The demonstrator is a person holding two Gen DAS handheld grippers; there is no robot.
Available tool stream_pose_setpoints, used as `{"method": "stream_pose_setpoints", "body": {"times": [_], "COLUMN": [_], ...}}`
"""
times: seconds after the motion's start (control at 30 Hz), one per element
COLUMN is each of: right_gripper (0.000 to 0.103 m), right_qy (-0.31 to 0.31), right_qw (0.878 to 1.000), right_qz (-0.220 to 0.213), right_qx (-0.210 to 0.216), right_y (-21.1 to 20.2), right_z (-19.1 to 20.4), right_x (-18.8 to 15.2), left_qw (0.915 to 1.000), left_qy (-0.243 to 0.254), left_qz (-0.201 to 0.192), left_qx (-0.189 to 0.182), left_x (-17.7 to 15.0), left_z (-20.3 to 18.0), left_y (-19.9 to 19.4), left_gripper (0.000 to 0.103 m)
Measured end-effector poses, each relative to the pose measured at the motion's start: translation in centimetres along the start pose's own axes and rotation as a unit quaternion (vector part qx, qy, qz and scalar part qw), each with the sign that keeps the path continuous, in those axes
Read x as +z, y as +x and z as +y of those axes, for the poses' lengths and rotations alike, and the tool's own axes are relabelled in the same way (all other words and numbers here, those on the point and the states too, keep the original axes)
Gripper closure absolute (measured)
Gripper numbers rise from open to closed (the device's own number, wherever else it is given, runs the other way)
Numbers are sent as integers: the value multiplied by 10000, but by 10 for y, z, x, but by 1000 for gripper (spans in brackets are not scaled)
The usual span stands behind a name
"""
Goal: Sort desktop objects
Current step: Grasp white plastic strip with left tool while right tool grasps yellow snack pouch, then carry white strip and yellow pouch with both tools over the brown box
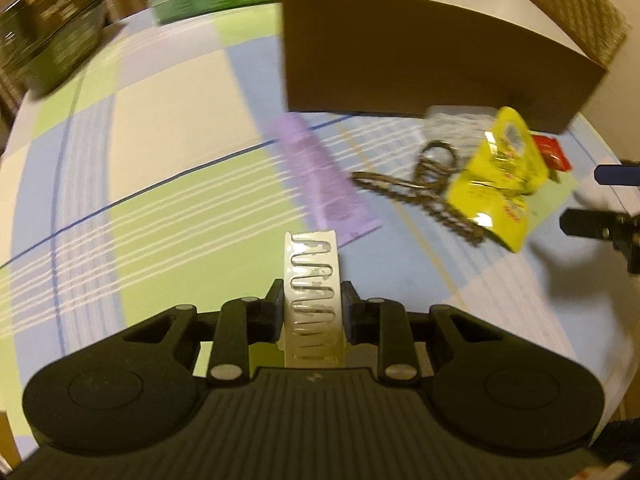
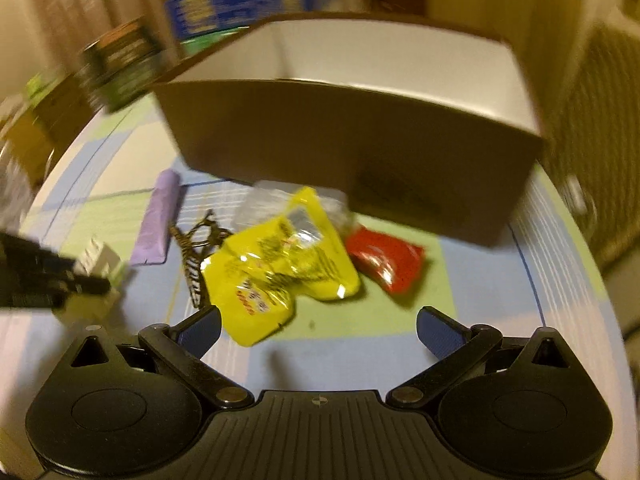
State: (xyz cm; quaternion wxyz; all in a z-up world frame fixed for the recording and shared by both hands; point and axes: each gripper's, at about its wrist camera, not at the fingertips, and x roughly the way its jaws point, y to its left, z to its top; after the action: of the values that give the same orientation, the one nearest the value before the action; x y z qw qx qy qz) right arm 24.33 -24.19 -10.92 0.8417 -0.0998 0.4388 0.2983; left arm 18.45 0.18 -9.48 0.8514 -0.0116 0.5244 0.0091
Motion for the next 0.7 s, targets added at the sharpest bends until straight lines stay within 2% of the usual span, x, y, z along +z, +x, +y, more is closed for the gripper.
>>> {"method": "stream_pose_setpoints", "body": {"times": [0.17,0.37,0.53,0.7], "right_gripper": [2,2,2,2], "right_qy": [-1094,-2104,-2559,-2621], "right_qw": [9939,9774,9667,9650], "right_qz": [-94,-200,-79,-115], "right_qx": [81,47,-29,44], "right_y": [14,36,58,71], "right_z": [20,37,42,46], "right_x": [-1,-6,-8,-5], "left_qw": [9996,9992,9992,9991], "left_qy": [-262,-354,-361,-357], "left_qz": [1,4,60,97], "left_qx": [133,165,174,202], "left_x": [-4,-5,-5,-5], "left_z": [19,24,25,24], "left_y": [-2,-3,0,1], "left_gripper": [79,79,79,79]}}
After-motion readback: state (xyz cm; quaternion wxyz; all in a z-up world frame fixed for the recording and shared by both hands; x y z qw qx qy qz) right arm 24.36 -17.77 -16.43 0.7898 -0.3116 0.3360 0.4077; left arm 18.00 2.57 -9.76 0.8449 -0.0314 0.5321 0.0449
